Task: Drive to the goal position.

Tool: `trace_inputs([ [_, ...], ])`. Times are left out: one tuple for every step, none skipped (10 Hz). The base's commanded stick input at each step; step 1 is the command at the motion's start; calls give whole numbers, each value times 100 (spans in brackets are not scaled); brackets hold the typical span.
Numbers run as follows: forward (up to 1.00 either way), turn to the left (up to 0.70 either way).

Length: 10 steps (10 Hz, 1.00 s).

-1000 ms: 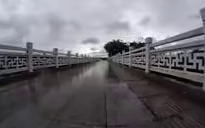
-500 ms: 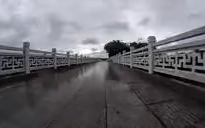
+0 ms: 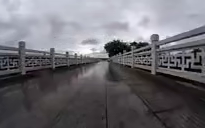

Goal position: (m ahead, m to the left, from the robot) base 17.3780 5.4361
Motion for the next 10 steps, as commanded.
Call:
trace_inputs([
  [45, 0],
  [45, 0],
  [45, 0],
  [45, 0],
  [45, 0],
  [45, 0],
  [45, 0],
  [45, 0],
  [45, 0],
  [45, 0],
])
